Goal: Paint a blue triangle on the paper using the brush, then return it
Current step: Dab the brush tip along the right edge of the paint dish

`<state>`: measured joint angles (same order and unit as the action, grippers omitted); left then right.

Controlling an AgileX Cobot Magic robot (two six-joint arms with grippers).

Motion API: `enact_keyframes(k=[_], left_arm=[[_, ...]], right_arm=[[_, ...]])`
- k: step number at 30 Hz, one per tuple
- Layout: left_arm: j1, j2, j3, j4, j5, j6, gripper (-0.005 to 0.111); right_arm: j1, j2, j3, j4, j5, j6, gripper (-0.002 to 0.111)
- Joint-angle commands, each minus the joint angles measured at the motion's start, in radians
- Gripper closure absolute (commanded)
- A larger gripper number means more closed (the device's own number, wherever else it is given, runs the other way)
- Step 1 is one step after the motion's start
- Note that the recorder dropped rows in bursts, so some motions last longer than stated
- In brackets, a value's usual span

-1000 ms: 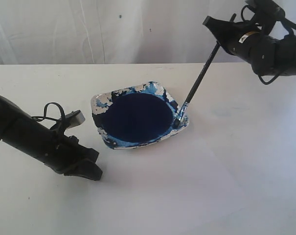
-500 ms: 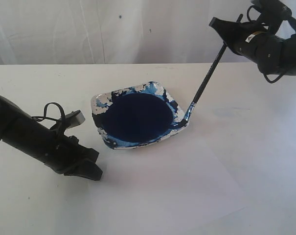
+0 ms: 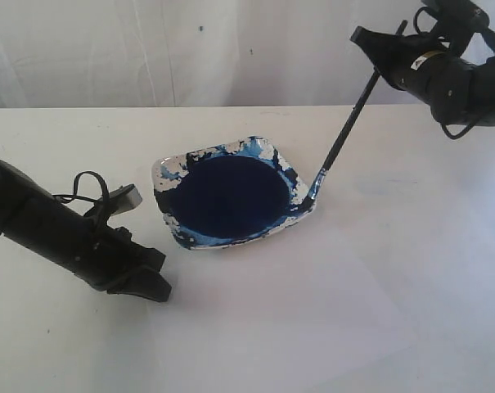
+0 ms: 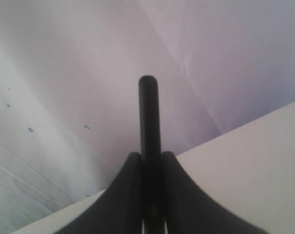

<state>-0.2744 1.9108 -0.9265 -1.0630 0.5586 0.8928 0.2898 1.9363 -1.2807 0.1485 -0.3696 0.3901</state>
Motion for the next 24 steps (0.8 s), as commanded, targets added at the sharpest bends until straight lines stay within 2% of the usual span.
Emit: enact_keyframes(k=[1, 24], left_arm=[[-0.005, 0.006, 0.009, 0.04, -0.018, 0.004, 0.107], [-0.005, 0.006, 0.009, 0.04, -0.018, 0.004, 0.107]], right_arm=[[-0.011, -0.004, 0.001, -0.007, -0.028, 0.063, 0.108], [-0.011, 0.043, 0.001, -0.007, -0.119, 0.056, 0.108]])
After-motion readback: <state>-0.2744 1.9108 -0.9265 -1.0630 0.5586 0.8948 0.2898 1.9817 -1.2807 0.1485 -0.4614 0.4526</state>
